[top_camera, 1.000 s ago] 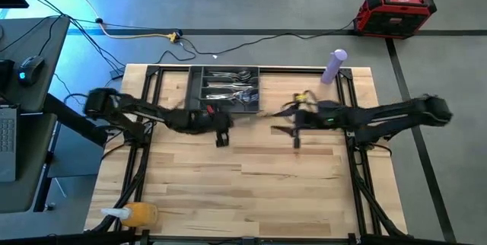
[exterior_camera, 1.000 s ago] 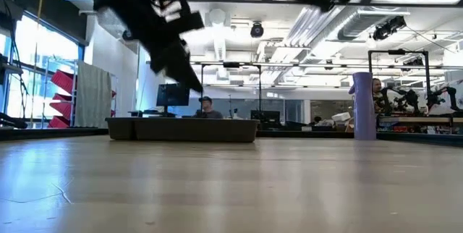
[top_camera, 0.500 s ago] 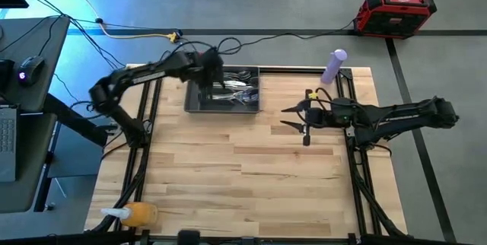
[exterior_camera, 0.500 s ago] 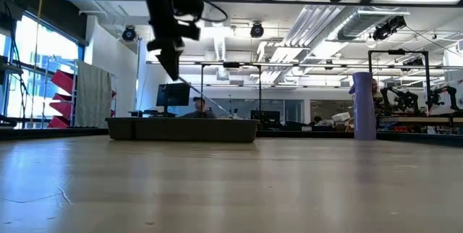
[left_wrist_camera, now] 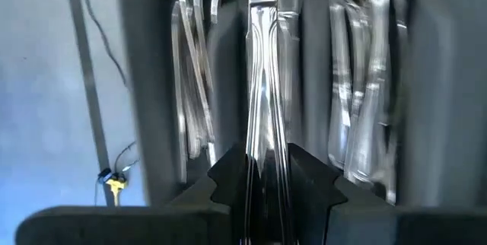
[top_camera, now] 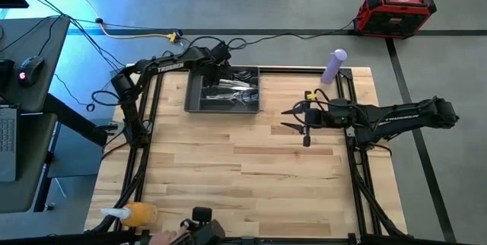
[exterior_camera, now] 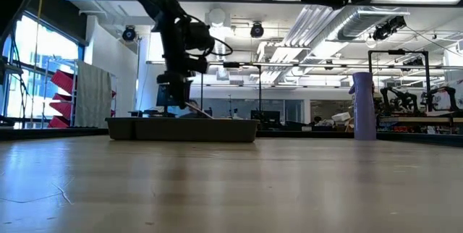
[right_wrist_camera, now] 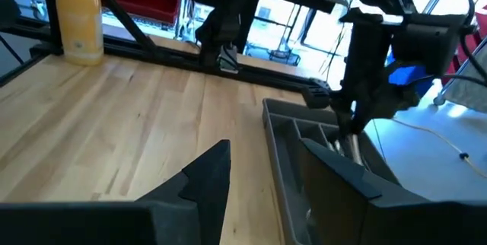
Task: Sort silverware
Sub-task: Put the silver knife into the organizing bin, then return to Home Position
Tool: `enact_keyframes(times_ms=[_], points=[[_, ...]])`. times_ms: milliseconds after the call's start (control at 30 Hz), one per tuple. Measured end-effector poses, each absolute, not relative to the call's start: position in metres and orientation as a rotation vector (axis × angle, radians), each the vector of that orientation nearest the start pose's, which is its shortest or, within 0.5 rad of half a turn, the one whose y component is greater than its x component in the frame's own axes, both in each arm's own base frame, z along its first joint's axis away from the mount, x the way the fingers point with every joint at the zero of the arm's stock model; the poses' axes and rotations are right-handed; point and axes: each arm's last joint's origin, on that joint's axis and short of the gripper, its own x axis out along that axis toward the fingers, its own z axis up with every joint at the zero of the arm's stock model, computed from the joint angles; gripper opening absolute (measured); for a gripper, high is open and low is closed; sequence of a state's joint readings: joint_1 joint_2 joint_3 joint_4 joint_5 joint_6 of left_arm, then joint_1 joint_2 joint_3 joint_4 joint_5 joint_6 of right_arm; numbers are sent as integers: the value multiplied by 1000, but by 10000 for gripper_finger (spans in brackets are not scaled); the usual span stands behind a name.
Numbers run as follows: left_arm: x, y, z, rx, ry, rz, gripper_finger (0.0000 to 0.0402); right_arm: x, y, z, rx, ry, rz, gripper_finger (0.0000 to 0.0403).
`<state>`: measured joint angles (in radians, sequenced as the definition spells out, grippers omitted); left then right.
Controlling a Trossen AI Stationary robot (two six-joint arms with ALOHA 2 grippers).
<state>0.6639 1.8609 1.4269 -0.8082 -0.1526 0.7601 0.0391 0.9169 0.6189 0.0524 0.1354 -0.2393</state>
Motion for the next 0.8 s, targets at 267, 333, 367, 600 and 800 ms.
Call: enact_keyframes(times_ms=[267, 333, 367, 600, 800], points=[[292, 237, 213, 271, 1413, 262, 170, 204, 4, 273, -255, 271, -65, 142], [291, 236, 213, 247, 1420, 258, 201, 204, 4, 273, -254, 272, -65, 142], [291, 235, 213, 235, 1424, 261, 214, 204, 4, 273, -248, 273, -66, 142], [281, 209, 261, 10, 1219, 315, 241, 193, 3, 279, -187, 265, -79, 142], [233, 158, 327, -77, 874, 303, 216, 144, -6, 281, -34, 376, -92, 142]])
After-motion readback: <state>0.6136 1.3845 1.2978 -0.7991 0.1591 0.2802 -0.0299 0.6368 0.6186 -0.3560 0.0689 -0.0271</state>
